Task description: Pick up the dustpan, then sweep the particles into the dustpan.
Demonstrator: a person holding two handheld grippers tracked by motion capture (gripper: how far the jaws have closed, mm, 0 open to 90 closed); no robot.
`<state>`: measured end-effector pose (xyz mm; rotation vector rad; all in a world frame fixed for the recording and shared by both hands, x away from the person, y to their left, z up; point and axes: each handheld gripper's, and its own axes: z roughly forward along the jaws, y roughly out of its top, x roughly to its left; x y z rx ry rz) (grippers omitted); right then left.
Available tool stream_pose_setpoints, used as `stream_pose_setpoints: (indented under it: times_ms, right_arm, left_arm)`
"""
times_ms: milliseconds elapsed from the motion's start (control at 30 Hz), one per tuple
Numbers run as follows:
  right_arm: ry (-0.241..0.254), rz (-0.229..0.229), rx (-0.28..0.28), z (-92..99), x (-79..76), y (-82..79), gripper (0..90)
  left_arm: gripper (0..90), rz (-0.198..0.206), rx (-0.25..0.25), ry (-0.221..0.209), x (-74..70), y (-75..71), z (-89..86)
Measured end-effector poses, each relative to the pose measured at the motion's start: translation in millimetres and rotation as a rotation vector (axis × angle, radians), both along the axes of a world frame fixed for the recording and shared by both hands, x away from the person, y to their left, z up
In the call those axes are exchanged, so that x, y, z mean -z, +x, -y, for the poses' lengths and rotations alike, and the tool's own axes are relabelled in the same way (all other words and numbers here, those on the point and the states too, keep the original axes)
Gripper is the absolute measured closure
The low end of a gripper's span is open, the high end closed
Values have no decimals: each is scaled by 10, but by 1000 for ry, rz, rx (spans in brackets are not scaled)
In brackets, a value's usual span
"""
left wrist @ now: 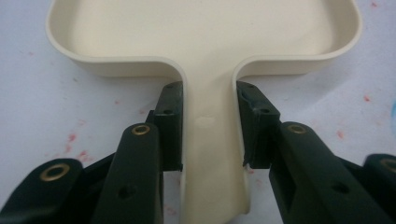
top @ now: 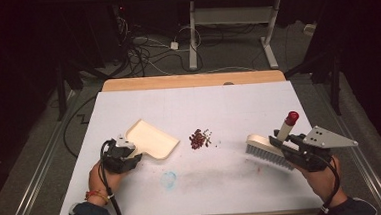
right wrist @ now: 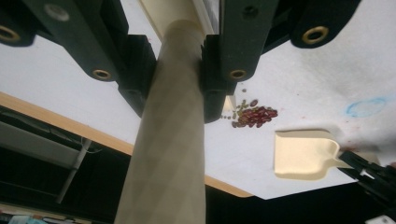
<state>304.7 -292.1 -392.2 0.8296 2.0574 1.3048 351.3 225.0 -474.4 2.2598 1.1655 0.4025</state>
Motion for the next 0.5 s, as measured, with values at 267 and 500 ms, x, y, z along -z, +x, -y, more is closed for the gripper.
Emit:
stream_pose_setpoints:
  times_ms: [267, 500]
  right_arm:
    - [25, -13, 26, 51, 13, 105, 710]
    - [56, -31, 21, -37, -12, 330, 710]
  left_arm:
    - [640, 0, 29, -15, -115, -120, -68]
    - [640, -33, 83, -3, -157, -251, -79]
